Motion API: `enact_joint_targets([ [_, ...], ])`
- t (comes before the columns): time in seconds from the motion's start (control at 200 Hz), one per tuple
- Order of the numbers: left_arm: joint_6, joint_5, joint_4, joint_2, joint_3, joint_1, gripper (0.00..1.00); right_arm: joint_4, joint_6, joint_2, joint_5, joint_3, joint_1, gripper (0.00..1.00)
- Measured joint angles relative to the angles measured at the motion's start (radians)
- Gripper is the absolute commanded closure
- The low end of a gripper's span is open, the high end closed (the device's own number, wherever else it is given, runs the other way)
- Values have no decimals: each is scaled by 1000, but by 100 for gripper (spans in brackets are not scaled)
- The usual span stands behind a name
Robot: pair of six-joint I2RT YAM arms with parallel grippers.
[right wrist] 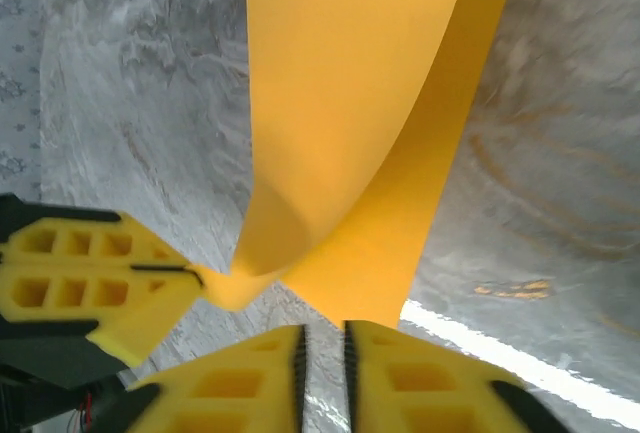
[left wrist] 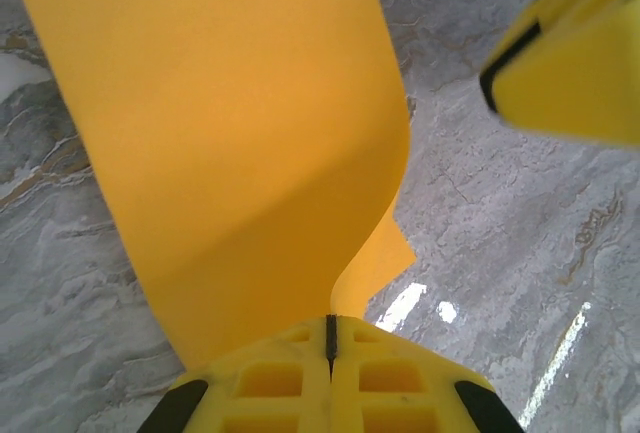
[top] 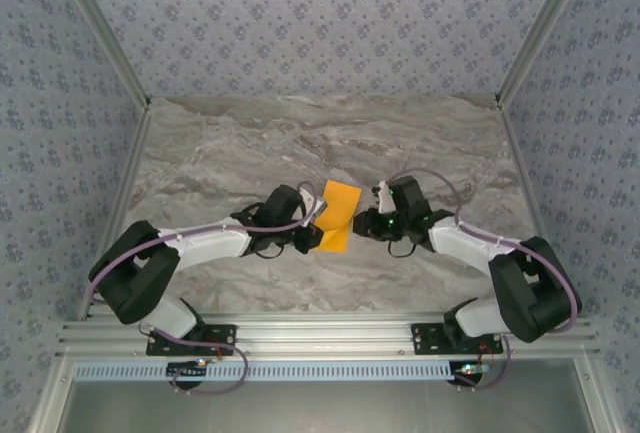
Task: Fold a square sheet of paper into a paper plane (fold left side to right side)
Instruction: Fold the triangle a second time at the center of the table.
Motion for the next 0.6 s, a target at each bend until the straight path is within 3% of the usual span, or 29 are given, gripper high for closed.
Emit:
enact_joint_targets([
  [0.6, -27, 92, 8, -1, 0, 79, 100, 58, 31, 193, 85, 38, 119, 92],
])
